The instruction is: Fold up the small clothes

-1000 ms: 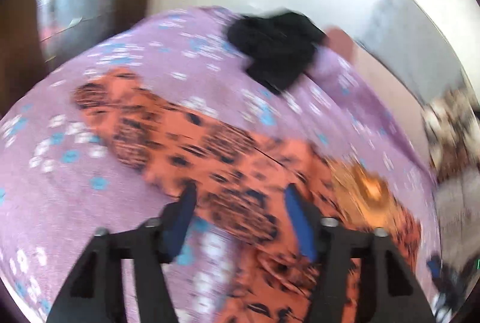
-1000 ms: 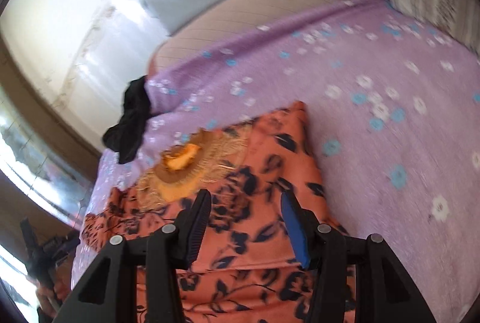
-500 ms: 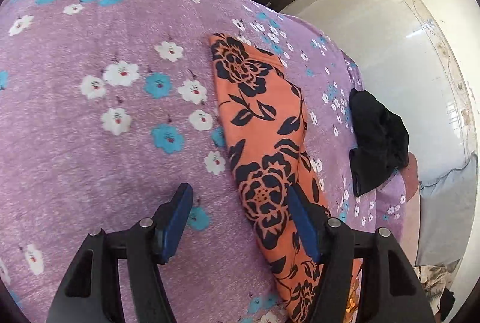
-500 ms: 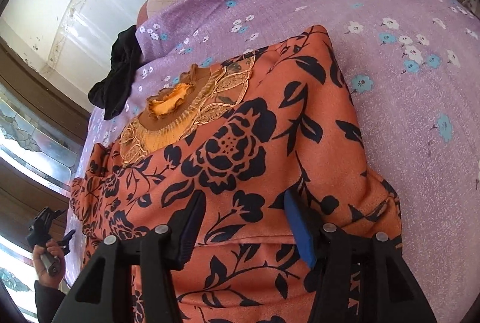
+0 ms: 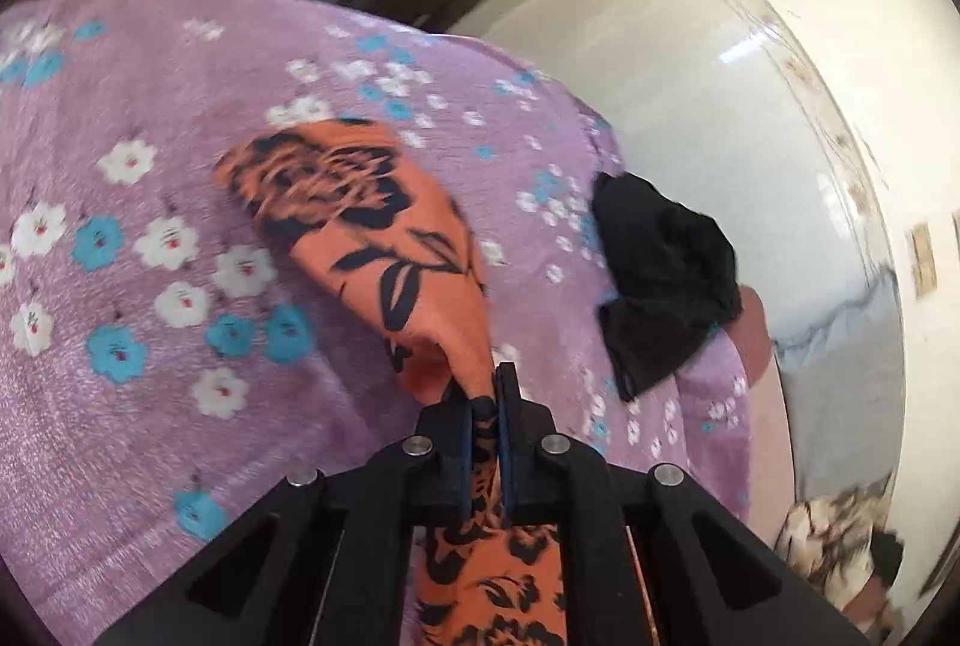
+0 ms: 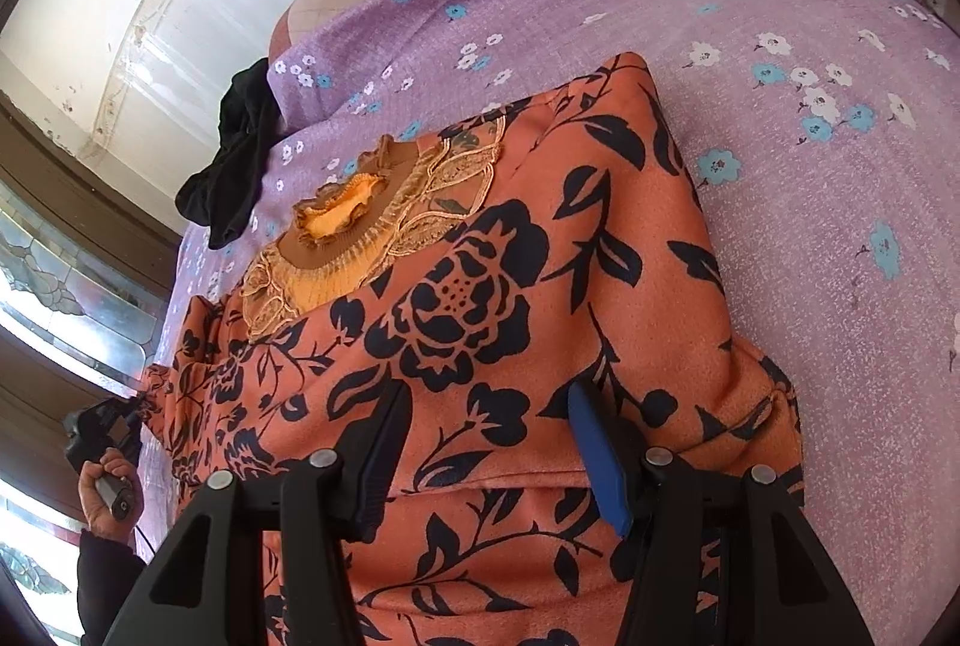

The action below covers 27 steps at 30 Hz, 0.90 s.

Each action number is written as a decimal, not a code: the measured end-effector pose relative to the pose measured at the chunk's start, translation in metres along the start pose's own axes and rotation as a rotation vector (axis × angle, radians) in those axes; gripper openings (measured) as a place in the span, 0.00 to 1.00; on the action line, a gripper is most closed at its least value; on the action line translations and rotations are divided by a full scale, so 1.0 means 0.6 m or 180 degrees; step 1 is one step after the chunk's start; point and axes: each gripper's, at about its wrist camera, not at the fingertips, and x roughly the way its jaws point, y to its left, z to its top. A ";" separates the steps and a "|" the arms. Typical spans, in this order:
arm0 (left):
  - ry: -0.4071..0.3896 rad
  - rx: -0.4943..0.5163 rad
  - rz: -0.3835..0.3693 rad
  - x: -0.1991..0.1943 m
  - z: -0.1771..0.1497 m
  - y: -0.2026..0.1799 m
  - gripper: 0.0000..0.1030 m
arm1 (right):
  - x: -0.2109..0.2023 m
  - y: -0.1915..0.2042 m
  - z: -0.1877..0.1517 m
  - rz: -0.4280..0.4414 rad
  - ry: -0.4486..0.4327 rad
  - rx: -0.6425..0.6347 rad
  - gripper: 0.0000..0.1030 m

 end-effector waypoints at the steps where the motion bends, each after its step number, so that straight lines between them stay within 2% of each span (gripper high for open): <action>1: -0.0001 0.0255 -0.0084 -0.008 -0.012 -0.040 0.06 | -0.004 0.002 0.001 0.0012 -0.0040 -0.0014 0.57; 3: 0.0059 0.0757 -0.0209 -0.018 -0.047 -0.119 0.06 | -0.019 0.009 0.004 0.0040 -0.0171 -0.0054 0.57; 6: 0.0304 0.1614 -0.0401 -0.027 -0.147 -0.248 0.06 | -0.044 0.013 0.011 0.0146 -0.0392 -0.0052 0.57; 9: 0.0688 0.2406 -0.0688 -0.035 -0.294 -0.336 0.06 | -0.061 0.008 0.017 0.0182 -0.0562 0.0006 0.57; 10: 0.0900 0.2710 -0.0752 -0.033 -0.354 -0.361 0.06 | -0.066 0.005 0.019 0.0188 -0.0603 0.0027 0.57; 12: 0.1300 0.3220 -0.0752 -0.024 -0.467 -0.388 0.08 | -0.073 0.002 0.022 0.0188 -0.0666 0.0041 0.57; 14: 0.1695 0.3568 -0.0702 -0.012 -0.552 -0.389 0.19 | -0.079 0.002 0.024 0.0144 -0.0695 0.0013 0.57; 15: 0.1896 0.3767 -0.0568 -0.001 -0.586 -0.386 0.33 | -0.081 -0.001 0.026 0.0138 -0.0698 0.0018 0.57; 16: 0.1983 0.3928 -0.0439 0.004 -0.607 -0.381 0.37 | -0.083 -0.003 0.027 0.0151 -0.0694 0.0047 0.57; 18: 0.1869 0.3999 -0.0437 -0.009 -0.601 -0.374 0.37 | -0.082 -0.010 0.032 0.0206 -0.0641 0.0126 0.58; 20: 0.1784 0.3765 -0.0588 -0.023 -0.557 -0.381 0.47 | -0.080 -0.013 0.035 0.0253 -0.0586 0.0165 0.61; 22: 0.1545 0.3315 -0.0822 -0.035 -0.474 -0.380 0.69 | -0.076 -0.007 0.035 0.0278 -0.0564 0.0111 0.62; 24: 0.1285 0.2908 -0.0846 -0.046 -0.400 -0.372 0.75 | -0.073 0.006 0.033 0.0316 -0.0534 0.0000 0.62; 27: 0.1020 0.2343 -0.0644 -0.041 -0.308 -0.336 0.75 | -0.066 0.043 0.030 0.0374 -0.0442 -0.0267 0.62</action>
